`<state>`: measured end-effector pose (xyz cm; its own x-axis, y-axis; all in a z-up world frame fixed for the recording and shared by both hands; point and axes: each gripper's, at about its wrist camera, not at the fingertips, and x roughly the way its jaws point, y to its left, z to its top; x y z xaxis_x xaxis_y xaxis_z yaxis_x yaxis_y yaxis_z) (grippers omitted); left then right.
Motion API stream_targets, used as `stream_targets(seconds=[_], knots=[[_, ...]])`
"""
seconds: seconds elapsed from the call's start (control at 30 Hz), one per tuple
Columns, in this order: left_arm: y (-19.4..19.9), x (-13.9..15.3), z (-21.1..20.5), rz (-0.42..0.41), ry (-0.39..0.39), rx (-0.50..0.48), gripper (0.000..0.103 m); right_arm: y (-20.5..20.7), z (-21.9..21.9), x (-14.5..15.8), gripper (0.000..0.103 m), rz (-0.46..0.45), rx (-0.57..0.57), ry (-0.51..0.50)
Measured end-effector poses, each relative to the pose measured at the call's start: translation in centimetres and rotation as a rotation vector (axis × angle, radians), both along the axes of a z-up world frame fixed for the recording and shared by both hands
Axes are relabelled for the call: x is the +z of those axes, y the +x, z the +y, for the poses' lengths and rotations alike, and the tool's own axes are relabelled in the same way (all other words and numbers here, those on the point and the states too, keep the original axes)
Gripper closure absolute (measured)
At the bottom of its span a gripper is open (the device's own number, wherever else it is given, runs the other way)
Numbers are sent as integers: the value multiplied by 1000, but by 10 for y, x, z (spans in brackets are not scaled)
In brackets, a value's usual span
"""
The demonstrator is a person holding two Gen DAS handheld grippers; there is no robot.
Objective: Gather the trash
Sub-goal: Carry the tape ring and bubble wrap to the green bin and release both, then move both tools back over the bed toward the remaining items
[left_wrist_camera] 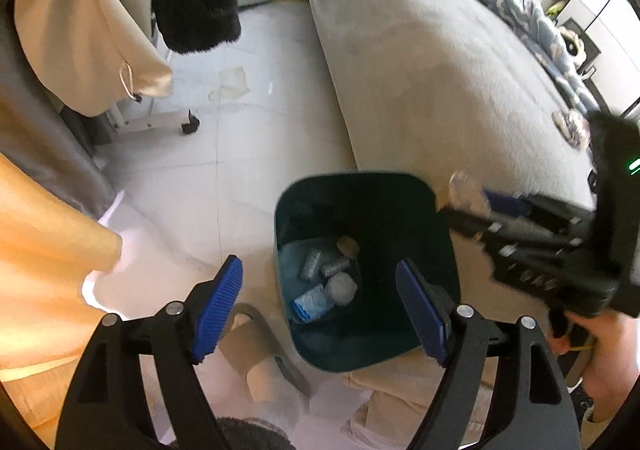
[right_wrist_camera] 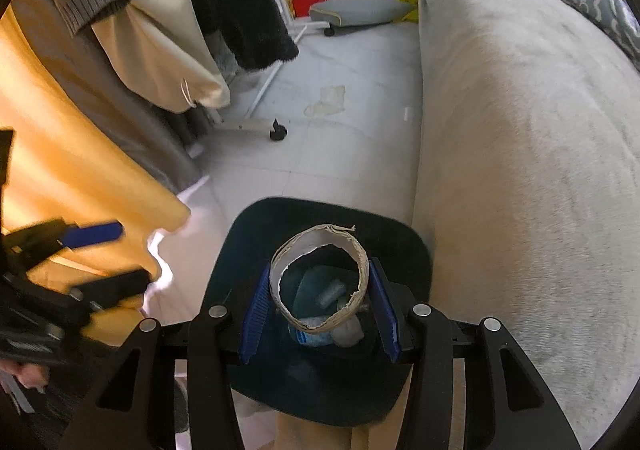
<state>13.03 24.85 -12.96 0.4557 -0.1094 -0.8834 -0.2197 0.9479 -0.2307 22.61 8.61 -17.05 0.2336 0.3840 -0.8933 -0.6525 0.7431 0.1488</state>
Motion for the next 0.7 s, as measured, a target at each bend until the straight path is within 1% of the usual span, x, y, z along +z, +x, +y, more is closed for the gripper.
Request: stream_targets(seconds=[0.1,0.3,0.33,0.37,0.4,0.53,0.63,0.7], knots=[[-3,11,7,-62,-12,8,24,-1,4,-10,55,13,18,-37],[-9,29,14,-179,-10,12,33,-9,10,-25,53,30,51,-107],[-10,33,16,-197,-9,17,34,-12,10,-26,50,28,56,-112],[-11,37,17,-220,-11,21,35,-14,12,-26,41,23,60,-116],[-12,41,17,-239,-15,24,36,-17,12,-26,35,18,66,-117],[-14,60,17,-317,-23,25,37,-25,9,-21,33,3,75,-107],[-14,73,9,-374,13,5,37,-30,5,-9,33,-20,88,-82],[-14,81,2,-409,34,0,37,-29,0,-1,30,-34,91,-59]])
